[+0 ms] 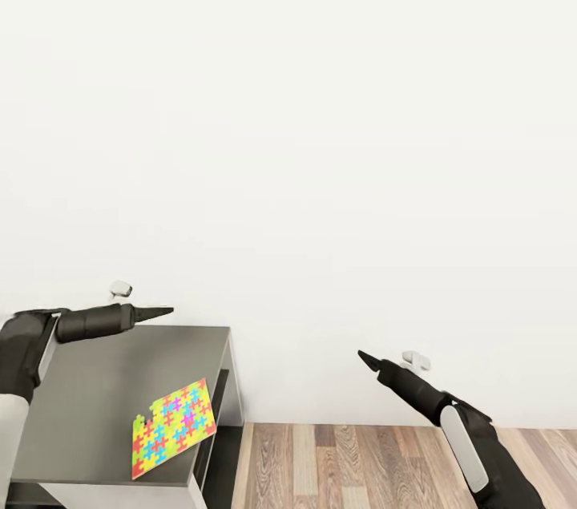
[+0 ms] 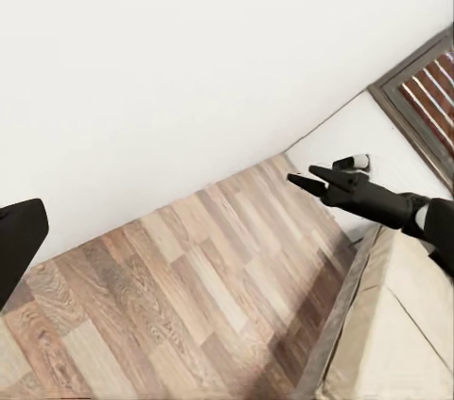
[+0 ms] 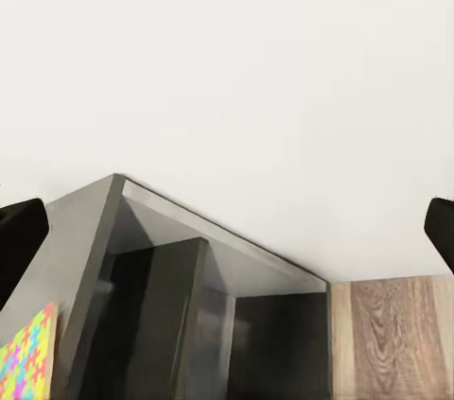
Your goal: Put all the toys in the child's room - the three board games (two on the bed and one on the table), the two jigsaw puzzles on the table, and the tennis ball on the table - inside the toy box on the table in the child's room.
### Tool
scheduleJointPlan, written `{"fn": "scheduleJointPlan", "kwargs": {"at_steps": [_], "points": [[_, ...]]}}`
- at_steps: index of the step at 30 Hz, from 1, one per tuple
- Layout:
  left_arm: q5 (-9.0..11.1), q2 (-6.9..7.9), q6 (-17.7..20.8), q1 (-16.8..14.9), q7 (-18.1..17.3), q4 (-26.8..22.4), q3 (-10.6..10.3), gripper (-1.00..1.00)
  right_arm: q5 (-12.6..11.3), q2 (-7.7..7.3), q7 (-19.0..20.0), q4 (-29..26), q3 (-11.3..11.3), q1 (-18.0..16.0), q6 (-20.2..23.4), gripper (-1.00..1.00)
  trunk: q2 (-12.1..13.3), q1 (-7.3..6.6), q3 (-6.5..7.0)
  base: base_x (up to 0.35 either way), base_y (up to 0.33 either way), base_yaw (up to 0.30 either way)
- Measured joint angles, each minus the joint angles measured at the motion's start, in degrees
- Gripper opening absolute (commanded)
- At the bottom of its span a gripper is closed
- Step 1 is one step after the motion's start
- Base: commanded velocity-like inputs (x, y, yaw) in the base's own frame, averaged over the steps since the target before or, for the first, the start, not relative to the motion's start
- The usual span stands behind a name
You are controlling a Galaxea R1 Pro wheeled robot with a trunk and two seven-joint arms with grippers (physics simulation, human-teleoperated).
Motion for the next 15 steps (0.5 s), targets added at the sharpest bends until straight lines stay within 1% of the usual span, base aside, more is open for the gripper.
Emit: {"fn": "scheduleJointPlan", "kwargs": {"at_steps": [1,2,3,4,5,7,8,10,11,12,14,15], "points": [[-0.1,-0.67,0.9,0.7,0.0,-1.9,-0.4,1.00,0.0,0.06,0.0,0.0,0.0,-0.1,0.4,1.00,-0.4,0.22,-0.18,0.000,0.000,0.000],[-0.1,-1.62,2.8,2.1,0.0,-5.8,-0.9,1.00,0.0,0.15,-0.1,0.0,0.0,-0.3,1.0,1.00,-0.8,0.44,-0.36,0.000,0.000,0.000],[-0.1,-1.99,3.9,2.9,0.0,-7.8,-1.2,1.00,0.0,0.18,-0.1,0.0,0.0,-0.3,1.2,1.00,-1.2,0.66,-0.54,0.000,0.000,0.000],[-0.1,-2.48,6.1,4.3,0.0,-11.4,-1.5,1.00,0.0,0.23,-0.1,0.0,0.0,-0.4,1.4,1.00,-1.6,0.88,-0.72,0.000,0.000,0.000],[-0.1,-2.66,7.3,5.0,0.0,-13.2,-1.6,1.00,0.0,0.26,-0.1,-0.1,0.0,-0.4,1.5,1.00,-2.0,1.10,-0.90,0.000,0.000,0.000],[0.0,-3.13,11.0,6.5,0.0,-18.0,-1.9,1.00,0.0,0.66,-0.2,-0.2,0.0,-0.5,1.7,1.00,-2.8,1.54,-1.26,0.000,0.000,0.000],[0.0,-3.22,11.7,6.8,0.0,-18.8,-2.0,1.00,0.0,0.89,-0.2,-0.2,0.0,-0.6,1.7,1.00,-3.2,1.76,-1.44,0.000,0.000,0.000],[0.0,-3.58,13.1,7.2,0.0,-20.4,-2.2,1.00,0.0,1.92,-0.2,-0.3,0.0,-0.6,1.8,1.00,-4.0,2.20,-1.80,0.000,0.000,0.000],[0.1,-3.84,13.6,7.4,0.0,-21.1,-2.4,1.00,0.0,2.75,-0.2,-0.3,0.1,-0.6,1.9,1.00,-4.4,2.42,-1.98,0.000,0.000,0.000],[0.1,-4.00,13.9,7.5,0.0,-21.5,-2.6,1.00,0.1,3.56,-0.2,-0.5,0.2,-0.6,2.1,1.00,-4.8,2.64,-2.16,0.000,0.000,0.000],[0.1,-4.13,14.2,7.7,0.0,-21.9,-2.8,1.00,0.1,4.54,-0.1,-0.8,0.4,-0.7,2.4,1.00,-5.6,3.08,-2.52,0.000,0.000,0.000],[0.2,-4.16,14.3,7.7,0.0,-22.1,-2.8,1.00,0.1,4.76,-0.1,-1.0,0.5,-0.7,2.5,1.00,-6.0,3.30,-2.70,0.000,0.000,0.000]]}}
